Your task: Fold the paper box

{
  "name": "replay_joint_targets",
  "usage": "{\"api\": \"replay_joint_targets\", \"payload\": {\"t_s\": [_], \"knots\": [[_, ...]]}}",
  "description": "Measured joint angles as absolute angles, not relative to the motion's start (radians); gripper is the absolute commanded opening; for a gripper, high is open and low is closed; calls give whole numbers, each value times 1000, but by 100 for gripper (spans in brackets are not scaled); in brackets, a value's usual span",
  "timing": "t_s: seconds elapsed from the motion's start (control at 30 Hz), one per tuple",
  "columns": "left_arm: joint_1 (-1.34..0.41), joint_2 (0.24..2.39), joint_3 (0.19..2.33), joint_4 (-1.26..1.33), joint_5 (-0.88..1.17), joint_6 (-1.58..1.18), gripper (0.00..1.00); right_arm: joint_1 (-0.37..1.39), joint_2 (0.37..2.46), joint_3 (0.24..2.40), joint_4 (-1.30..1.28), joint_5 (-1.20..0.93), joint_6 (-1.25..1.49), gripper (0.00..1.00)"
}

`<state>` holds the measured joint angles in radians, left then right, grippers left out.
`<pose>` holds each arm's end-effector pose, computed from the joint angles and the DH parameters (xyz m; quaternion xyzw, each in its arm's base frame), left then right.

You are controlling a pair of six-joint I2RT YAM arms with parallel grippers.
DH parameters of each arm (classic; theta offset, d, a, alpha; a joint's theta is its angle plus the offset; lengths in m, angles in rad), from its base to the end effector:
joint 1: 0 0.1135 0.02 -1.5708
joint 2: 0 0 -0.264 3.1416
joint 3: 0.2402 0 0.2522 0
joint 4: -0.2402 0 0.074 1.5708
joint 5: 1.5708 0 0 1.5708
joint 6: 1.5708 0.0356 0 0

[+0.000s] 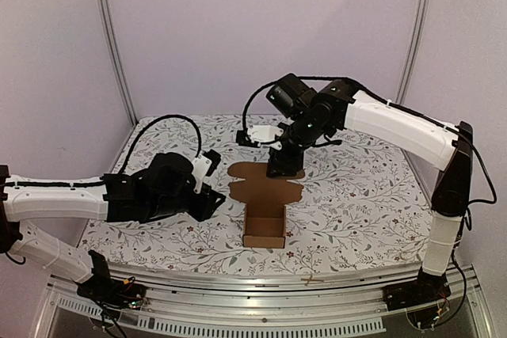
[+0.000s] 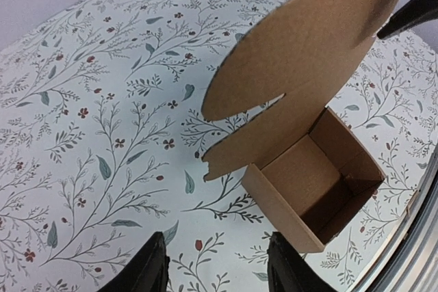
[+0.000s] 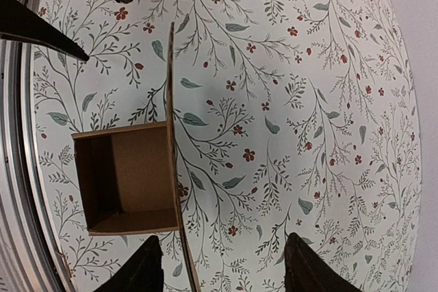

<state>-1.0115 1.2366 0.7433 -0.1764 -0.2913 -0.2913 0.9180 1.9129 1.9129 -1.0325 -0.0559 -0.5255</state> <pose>0.1479 -0.2169 0.2326 0.2547 0.8558 -0.1573 0.4218 0.2473 0.3267 0.3281 -0.6422 0.7184 0.0782 0.2555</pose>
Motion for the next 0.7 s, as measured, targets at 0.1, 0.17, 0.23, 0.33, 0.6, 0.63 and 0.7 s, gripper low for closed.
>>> {"api": "replay_joint_targets", "payload": {"t_s": [0.1, 0.17, 0.23, 0.33, 0.6, 0.63, 0.7], "knots": [[-974, 1237, 714, -116, -238, -270, 52, 923, 1933, 1918, -1033, -48, -535, 37], [-948, 1238, 684, -56, -193, -253, 53, 923, 1939, 1919, -1034, -38, -544, 34], [-925, 1250, 659, -3, -156, -234, 55, 923, 1939, 1919, -1033, -33, -555, 29], [-895, 1292, 641, 88, -98, -205, 57, 923, 1941, 1920, -1033, -31, -569, 24], [-861, 1459, 640, 295, -6, -134, 56, 923, 1977, 1923, -1041, -31, -582, 20], [-859, 1475, 640, 311, 0, -126, 55, 923, 1979, 1923, -1042, -31, -582, 19], [-853, 1495, 640, 334, 21, -117, 50, 923, 1982, 1923, -1045, -31, -583, 19]]}}
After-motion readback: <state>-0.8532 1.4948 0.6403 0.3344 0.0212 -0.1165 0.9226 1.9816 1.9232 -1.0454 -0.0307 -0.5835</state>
